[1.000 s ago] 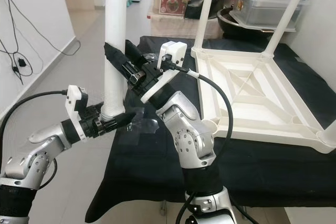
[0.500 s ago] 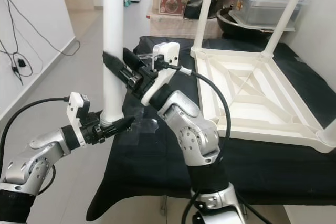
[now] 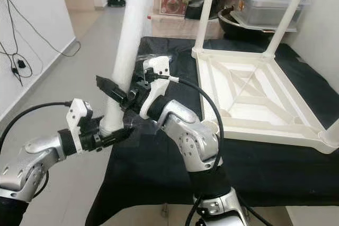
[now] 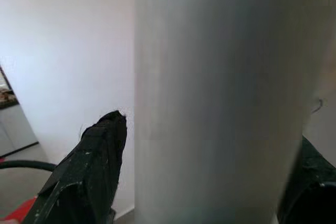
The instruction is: Building children table
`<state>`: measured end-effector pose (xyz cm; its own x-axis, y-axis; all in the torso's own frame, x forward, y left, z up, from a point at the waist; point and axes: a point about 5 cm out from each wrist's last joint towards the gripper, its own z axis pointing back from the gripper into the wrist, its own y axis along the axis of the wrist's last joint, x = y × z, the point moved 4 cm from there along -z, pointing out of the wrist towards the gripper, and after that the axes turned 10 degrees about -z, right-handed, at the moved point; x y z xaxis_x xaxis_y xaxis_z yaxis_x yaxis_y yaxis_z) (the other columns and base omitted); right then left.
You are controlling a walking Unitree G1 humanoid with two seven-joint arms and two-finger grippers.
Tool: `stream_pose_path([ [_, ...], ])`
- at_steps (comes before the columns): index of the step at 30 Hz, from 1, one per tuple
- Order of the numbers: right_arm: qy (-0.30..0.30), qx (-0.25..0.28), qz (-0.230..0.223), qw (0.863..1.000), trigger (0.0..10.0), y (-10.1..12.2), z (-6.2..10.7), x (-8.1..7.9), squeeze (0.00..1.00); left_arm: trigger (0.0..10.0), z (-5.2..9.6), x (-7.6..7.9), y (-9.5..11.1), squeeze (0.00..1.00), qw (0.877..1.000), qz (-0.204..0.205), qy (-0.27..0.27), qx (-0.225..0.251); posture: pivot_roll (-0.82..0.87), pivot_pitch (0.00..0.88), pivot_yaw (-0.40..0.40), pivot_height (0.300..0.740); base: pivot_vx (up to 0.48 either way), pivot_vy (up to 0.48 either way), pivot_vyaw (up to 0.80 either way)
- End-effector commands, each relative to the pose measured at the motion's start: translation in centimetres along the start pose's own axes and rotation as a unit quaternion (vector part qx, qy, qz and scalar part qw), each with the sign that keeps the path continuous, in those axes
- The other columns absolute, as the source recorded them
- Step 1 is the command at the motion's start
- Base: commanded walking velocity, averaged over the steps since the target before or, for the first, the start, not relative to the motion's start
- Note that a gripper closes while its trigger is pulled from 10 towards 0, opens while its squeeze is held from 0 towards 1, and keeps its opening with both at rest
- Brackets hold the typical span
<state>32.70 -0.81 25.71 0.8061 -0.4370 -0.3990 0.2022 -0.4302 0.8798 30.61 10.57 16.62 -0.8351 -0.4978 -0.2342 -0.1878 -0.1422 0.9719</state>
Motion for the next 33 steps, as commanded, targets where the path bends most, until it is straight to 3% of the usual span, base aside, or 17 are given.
stream_pose_path([
  [1, 0.006, -0.014, -0.015, 1.000, 10.0, -0.6, -0.6, -0.5, 0.00, 0.0, 0.2, 0.5, -0.3, 0.00, 1.000, -0.016, -0.016, -0.010, -0.05, 0.000, -0.044, 0.740, 0.000, 0.000, 0.00],
  [3, 0.012, -0.017, -0.027, 0.999, 10.0, -0.9, -0.7, -0.8, 0.00, 0.0, 0.2, 0.6, -0.5, 0.00, 0.999, -0.021, -0.019, -0.016, -0.05, 0.000, -0.044, 0.740, 0.000, 0.000, 0.00],
  [4, 0.018, -0.016, -0.033, 0.999, 0.0, -1.0, -0.7, -1.1, 0.00, 0.0, 0.3, 0.5, -0.7, 0.00, 0.999, -0.023, -0.018, -0.020, -0.05, 0.000, -0.044, 0.740, 0.000, 0.000, 0.00],
  [7, 0.039, -0.024, -0.029, 0.999, 0.0, -1.5, -0.4, -1.8, 0.00, 0.0, 0.4, 0.5, -1.0, 0.00, 0.999, -0.025, -0.017, -0.026, -0.05, 0.000, -0.045, 0.740, 0.000, 0.000, 0.00],
  [12, 0.029, -0.032, -0.031, 0.999, 0.0, -1.8, -0.2, -1.7, 0.00, 0.0, 0.4, 0.4, -1.2, 0.00, 0.999, -0.025, -0.017, -0.029, -0.05, 0.000, -0.047, 0.740, 0.000, 0.000, 0.00],
  [13, 0.025, -0.032, -0.027, 0.999, 0.0, -1.9, -0.2, -1.5, 0.00, 7.8, 0.3, 0.5, -1.2, 0.00, 0.999, -0.025, -0.017, -0.029, -0.05, 0.000, -0.047, 0.740, 0.000, 0.000, 0.00],
  [15, 0.022, -0.031, -0.023, 0.999, 0.0, -1.9, -0.2, -1.4, 0.00, 7.8, 0.2, 0.5, -1.2, 0.00, 0.999, -0.025, -0.016, -0.030, -0.05, 0.000, -0.047, 0.740, 0.000, 0.000, 0.00],
  [16, 0.014, -0.029, -0.020, 0.999, 0.0, -1.9, -0.1, -1.1, 0.00, 10.0, 0.1, 0.4, -1.3, 0.33, 0.999, -0.024, -0.008, -0.031, -0.05, 0.000, -0.047, 0.740, 0.000, 0.000, 0.00],
  [17, 0.014, -0.029, -0.020, 0.999, 0.0, -1.9, -0.1, -1.1, 0.00, 10.0, 0.1, 0.4, -1.3, 0.33, 0.999, -0.024, -0.008, -0.031, -0.05, 0.000, -0.047, 0.740, 0.000, 0.000, 0.00],
  [18, 0.005, -0.024, -0.014, 1.000, 0.0, -1.9, -0.1, -0.8, 0.00, 10.0, 0.1, -0.2, -1.1, 1.00, 0.999, -0.029, 0.014, -0.024, -0.05, 0.000, -0.047, 0.740, 0.000, 0.000, 0.00],
  [22, -0.021, -0.009, -0.004, 1.000, 0.0, -1.3, 0.3, 0.3, 0.00, 10.0, 0.5, -2.1, 0.2, 1.00, 0.997, -0.010, 0.079, 0.017, -0.04, 0.000, -0.049, 0.740, 0.000, 0.000, 0.00],
  [26, -0.034, -0.003, 0.002, 0.999, 0.0, -0.9, 0.5, 0.9, 0.00, 10.0, 0.8, -2.5, 0.7, 1.00, 0.995, -0.009, 0.097, 0.030, -0.04, 0.000, -0.049, 0.740, 0.000, 0.000, 0.00],
  [29, -0.044, 0.001, 0.012, 0.999, 0.0, -0.5, 0.8, 1.4, 0.00, 10.0, 1.0, -2.5, 0.8, 1.00, 0.994, -0.005, 0.104, 0.034, -0.04, 0.000, -0.051, 0.740, 0.000, 0.000, 0.00],
  [33, -0.087, 0.019, 0.053, 0.995, 0.0, 1.7, 2.0, 3.8, 0.00, 10.0, 1.7, -1.1, 1.3, 1.00, 0.995, 0.018, 0.088, 0.048, -0.04, 0.000, -0.050, 0.740, 0.000, 0.000, 0.00],
])
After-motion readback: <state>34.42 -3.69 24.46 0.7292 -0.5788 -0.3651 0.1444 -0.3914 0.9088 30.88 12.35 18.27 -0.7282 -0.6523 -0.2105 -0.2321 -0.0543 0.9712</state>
